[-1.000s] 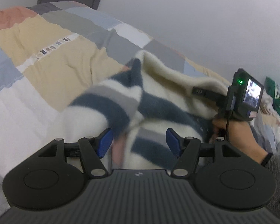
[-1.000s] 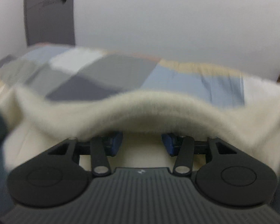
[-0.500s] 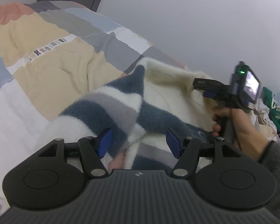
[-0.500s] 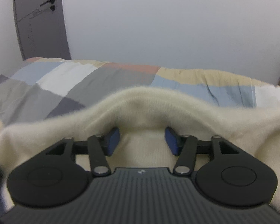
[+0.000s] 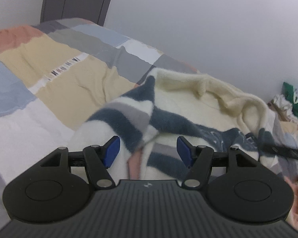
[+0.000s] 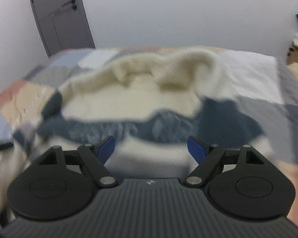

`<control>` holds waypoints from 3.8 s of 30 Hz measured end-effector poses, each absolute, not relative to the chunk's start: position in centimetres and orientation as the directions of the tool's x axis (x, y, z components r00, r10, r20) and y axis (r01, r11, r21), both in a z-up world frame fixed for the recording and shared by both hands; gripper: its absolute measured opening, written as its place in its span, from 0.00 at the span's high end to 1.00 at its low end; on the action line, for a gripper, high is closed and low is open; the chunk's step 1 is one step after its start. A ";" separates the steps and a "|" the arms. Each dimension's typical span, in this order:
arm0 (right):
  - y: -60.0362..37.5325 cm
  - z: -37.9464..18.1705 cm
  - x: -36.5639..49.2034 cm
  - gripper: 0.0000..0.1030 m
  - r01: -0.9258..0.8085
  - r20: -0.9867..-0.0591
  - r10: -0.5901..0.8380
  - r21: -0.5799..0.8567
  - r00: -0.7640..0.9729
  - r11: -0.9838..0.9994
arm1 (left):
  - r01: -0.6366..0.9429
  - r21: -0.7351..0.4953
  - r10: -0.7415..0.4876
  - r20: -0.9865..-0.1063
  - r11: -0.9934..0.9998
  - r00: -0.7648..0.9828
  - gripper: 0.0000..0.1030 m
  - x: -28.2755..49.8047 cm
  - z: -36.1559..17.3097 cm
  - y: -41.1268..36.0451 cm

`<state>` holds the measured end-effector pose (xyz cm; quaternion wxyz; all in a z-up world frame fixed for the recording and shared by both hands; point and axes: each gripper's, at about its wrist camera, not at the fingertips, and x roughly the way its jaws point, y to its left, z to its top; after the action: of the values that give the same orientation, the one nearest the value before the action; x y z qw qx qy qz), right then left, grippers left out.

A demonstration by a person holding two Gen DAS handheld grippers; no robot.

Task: Fold large clothes

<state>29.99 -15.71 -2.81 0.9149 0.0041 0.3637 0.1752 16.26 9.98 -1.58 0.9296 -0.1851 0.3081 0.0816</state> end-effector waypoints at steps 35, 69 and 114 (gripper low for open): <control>-24.8 -5.8 20.4 0.88 -0.103 -0.727 0.130 0.081 0.674 0.991 | -0.452 -0.006 0.288 -0.764 0.892 0.578 0.61 13.7 -5.6 10.2; -40.7 -10.1 45.3 0.88 0.350 -0.546 -0.437 -0.262 0.715 0.899 | -0.653 -0.041 0.439 -0.708 0.756 0.553 0.87 24.6 -6.8 28.4; -27.4 -7.6 25.8 0.13 -0.017 -0.737 0.226 0.280 0.637 0.960 | -0.276 0.228 0.341 -0.800 0.934 0.494 0.78 15.6 -6.2 15.1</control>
<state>25.81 -27.35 -7.62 0.8960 0.1246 0.4208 0.0677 15.58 15.09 -6.19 0.8636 0.0350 0.4701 0.1786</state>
